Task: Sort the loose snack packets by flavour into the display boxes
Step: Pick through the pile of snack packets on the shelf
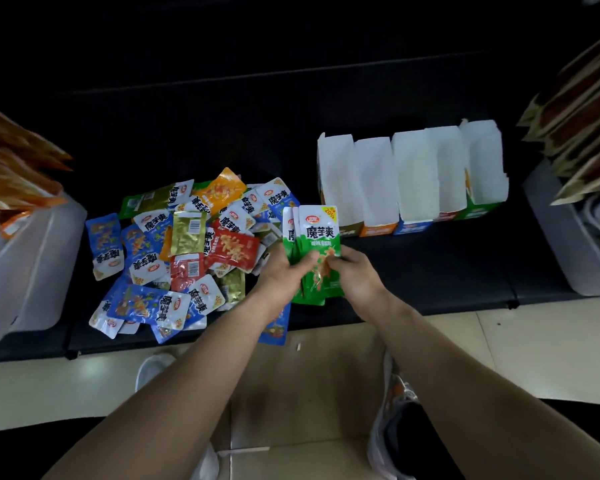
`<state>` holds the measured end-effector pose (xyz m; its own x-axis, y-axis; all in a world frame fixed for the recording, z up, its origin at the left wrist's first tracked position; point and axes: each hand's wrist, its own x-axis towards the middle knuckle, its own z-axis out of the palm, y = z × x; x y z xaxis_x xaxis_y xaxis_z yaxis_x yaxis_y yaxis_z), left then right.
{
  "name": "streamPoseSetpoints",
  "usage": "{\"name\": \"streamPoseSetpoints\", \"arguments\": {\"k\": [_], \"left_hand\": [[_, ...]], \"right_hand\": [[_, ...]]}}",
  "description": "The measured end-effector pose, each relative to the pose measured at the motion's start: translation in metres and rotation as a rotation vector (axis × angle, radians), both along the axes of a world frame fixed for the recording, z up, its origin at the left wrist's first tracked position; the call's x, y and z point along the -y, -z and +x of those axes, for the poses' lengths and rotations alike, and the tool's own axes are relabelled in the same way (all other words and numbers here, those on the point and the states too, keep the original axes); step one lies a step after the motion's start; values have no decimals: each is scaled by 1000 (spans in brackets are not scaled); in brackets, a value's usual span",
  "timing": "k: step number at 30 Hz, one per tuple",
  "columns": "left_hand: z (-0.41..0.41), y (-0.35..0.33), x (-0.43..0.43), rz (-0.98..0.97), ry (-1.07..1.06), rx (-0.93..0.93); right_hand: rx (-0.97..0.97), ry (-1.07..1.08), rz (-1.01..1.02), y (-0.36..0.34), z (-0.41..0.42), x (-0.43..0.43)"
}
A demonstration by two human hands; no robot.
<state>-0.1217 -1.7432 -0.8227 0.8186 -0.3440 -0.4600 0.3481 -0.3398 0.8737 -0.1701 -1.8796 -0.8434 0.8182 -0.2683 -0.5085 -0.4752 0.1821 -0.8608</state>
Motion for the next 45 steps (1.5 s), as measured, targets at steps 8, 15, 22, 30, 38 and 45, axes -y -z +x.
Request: {"name": "streamPoseSetpoints", "arguments": {"k": [8,15,22,30,38,45], "left_hand": [[18,-21,26,6,136,3],[26,-41,83,54,220,110],[40,-52,202,30,156,154],[73,-31,333,20,141,289],[83,0,399,10,164,398],[87,9,397,345,276,783]], "right_hand": [[-36,-245,-47,-33,7,41],[-196,-586,-499,-97,14,115],[-268,-453,-697,-124,-35,240],[-241,-164,-554,-40,-76,260],[-214,-179,-486,6,-65,252],[-234,-208,-503,14,-53,251]]}}
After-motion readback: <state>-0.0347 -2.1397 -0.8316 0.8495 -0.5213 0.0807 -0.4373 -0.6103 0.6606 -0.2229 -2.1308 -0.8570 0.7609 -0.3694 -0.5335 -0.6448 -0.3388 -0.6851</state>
